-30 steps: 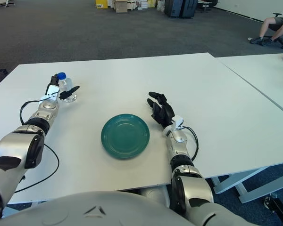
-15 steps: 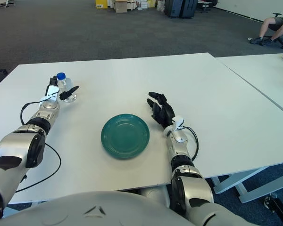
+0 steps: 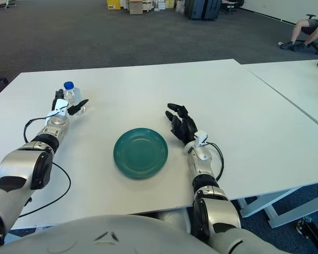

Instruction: Put the bottle into the plate.

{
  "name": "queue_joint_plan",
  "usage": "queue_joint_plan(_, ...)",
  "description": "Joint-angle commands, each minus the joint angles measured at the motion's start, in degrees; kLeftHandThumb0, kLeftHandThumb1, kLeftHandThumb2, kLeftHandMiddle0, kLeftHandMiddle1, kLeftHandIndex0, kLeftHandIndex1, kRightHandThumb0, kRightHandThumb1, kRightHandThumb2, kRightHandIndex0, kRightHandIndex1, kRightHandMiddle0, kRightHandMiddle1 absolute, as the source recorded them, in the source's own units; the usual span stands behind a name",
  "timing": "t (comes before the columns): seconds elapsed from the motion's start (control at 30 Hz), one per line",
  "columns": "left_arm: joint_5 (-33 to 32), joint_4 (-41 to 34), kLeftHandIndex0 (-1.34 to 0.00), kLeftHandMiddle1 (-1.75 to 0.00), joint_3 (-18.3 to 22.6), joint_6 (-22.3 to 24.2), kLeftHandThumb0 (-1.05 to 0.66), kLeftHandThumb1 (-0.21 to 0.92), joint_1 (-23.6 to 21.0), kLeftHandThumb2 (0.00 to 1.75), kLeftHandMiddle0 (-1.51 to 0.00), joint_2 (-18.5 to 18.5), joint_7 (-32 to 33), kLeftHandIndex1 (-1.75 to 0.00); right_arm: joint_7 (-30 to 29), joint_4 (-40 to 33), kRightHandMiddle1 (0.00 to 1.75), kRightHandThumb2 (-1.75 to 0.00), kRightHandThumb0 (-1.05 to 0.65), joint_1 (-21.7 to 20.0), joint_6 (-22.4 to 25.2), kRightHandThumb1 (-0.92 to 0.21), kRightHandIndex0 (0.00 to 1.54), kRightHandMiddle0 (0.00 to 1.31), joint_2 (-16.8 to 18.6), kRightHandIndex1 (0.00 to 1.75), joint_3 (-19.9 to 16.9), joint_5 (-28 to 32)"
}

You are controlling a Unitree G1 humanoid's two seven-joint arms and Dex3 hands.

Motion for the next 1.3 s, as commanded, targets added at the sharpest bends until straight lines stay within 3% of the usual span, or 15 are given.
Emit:
queue_joint_plan(0.0,1.5,0.7,0.0,-0.77,-0.7,0.4,-0.93,0.86,1.4,0.01,-0.22,-0.8,2.6,-1.13,-0.1,1.7,0.9,-0.81,-0.59,1.9,1.3,-0.92,0.33,0.0,-0.9,0.01,-0.8,0.9)
queue_joint_plan(0.13,2.8,0.7,-0.01,-1.34,-1.6,-0.3,-0.83,0.81,1.7,0.01,-0.24,-1.8,5.3,-1.56,-1.5,1.3,0.91,-0.81,-0.59,2.0,2.8,-0.92,0.33,0.0,-1.0,0.01,-0.5,0.0)
queue_joint_plan(0.27,4.0,0.8,-0.11,-1.65,-2.5,-1.6,-0.73,0.78,1.9,0.01,-0.33,-3.1,7.3,-1.71,-1.5,0.9,0.91,-0.81,-0.59,2.3,1.7,-0.92,0.34,0.0,-0.8,0.02,-0.3,0.1)
queue_joint_plan(0.47,5.0,0.8,-0.21,-1.74,-3.1,-2.7,-0.67,0.76,1.9,0.01,-0.46,-3.6,8.7,-1.74,-1.3,1.0,0.91,-0.81,-0.59,2.3,1.1,-0.92,0.35,0.0,-0.8,0.02,-0.3,0.2)
queue_joint_plan(0.87,6.0,1.1,-0.41,-1.75,-3.9,-3.0,-0.55,0.76,1.4,0.01,-0.7,-5.2,9.5,-1.75,-0.2,0.9,0.91,-0.82,-0.58,2.8,0.2,-0.92,0.35,0.0,-0.5,0.01,-0.8,1.1)
queue_joint_plan(1.27,7.2,1.1,-0.42,-1.75,-5.1,-3.3,-0.54,0.75,1.6,0.01,-0.76,-5.6,9.0,-1.75,-1.1,0.6,0.91,-0.81,-0.58,3.3,-0.7,-0.92,0.36,0.0,-0.3,0.02,-0.7,0.6)
